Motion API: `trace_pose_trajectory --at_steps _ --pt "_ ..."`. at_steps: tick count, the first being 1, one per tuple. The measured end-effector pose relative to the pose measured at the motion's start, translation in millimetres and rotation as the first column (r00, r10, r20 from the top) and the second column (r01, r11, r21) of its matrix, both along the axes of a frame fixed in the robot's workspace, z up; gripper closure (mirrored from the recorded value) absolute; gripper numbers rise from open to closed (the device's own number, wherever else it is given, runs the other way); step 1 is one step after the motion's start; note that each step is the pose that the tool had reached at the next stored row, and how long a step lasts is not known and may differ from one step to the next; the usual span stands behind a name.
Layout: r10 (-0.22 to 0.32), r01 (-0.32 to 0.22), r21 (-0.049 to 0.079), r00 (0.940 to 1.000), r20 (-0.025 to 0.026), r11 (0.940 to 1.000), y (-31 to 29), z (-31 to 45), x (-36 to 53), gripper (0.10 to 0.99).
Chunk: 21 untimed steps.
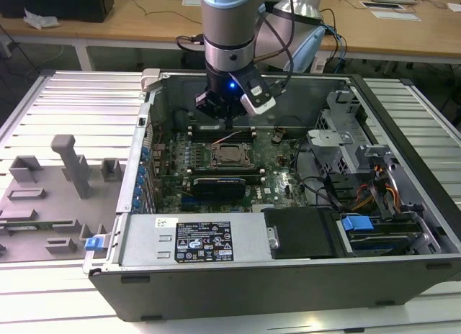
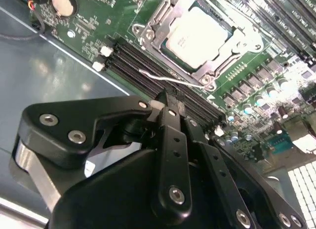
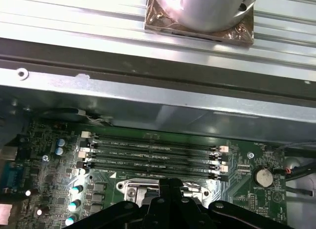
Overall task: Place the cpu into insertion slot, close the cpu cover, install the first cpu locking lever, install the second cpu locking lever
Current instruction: 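Install the first cpu locking lever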
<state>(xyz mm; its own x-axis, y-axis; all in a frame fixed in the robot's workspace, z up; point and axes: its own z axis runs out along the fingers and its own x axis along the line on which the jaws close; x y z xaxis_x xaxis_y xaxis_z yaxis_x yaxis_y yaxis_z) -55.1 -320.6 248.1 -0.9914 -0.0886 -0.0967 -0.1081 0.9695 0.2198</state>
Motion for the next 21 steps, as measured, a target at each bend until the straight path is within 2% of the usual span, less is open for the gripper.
trace_pose_trajectory --at_steps 2,3,4,5,9,10,13,17,18,21 --pt "0.0 0.0 -0.001 1.0 0.0007 1.0 0.1 -0.1 0.0 0.98" --pt "-0.002 0.002 -0.007 1.0 0.0094 1.0 0.1 -0.3 -0.2 0.98" --pt "-0.003 0.003 -0.01 0.9999 0.0157 0.9999 0.0 -0.5 -0.4 0.98" --pt "-0.005 0.006 -0.014 0.9997 0.0258 0.9999 0.0 -1.0 -0.8 0.98" --pt "-0.014 0.015 -0.018 0.9988 0.0463 0.9997 0.0 -4.6 -2.3 0.98" --pt "-0.016 0.017 -0.018 0.9986 0.0495 0.9997 0.0 -5.5 -2.4 0.98" --pt "-0.021 0.022 -0.018 0.9981 0.0579 0.9996 0.0 -12.0 -4.2 0.98" --pt "-0.022 0.023 -0.02 0.998 0.0586 0.9995 5.1 -18.9 -4.3 0.98" --pt "-0.023 0.024 -0.022 0.998 0.0587 0.9995 10.8 -20.6 -4.1 0.98" --pt "-0.033 0.034 -0.028 0.9977 0.059 0.999 13.1 -24.9 -3.2 0.98"
